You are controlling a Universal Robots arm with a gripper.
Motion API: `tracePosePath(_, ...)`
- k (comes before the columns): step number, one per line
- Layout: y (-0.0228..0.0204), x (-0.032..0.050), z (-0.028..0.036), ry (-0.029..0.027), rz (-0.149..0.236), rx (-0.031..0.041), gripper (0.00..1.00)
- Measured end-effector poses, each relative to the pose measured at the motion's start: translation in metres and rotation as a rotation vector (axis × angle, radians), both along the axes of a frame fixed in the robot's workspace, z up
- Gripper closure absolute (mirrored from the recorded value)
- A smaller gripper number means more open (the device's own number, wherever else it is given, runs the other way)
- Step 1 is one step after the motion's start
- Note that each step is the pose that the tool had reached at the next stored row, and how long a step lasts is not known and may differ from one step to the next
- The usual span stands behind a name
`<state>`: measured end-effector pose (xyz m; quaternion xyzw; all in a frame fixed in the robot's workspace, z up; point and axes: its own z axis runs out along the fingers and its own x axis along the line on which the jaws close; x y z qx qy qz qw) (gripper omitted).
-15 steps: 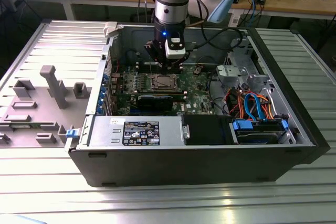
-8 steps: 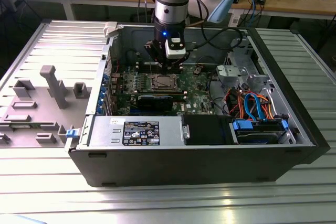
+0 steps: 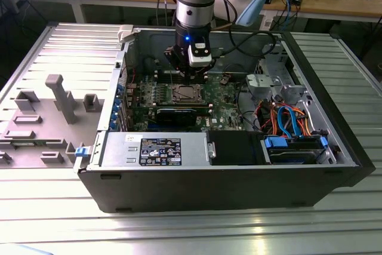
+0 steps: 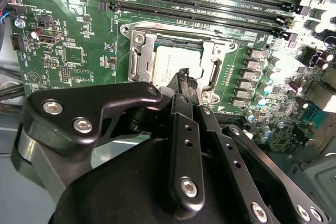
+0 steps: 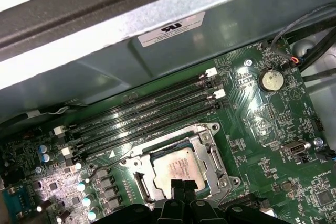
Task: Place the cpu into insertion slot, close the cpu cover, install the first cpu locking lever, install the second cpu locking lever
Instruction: 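Install the first cpu locking lever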
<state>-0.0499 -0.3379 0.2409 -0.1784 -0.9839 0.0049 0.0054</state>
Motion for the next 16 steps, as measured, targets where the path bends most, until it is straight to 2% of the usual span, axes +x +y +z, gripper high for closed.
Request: tracePosePath(16, 0.0, 0.0, 0.0, 0.0, 0.018, 0.0, 0.89)
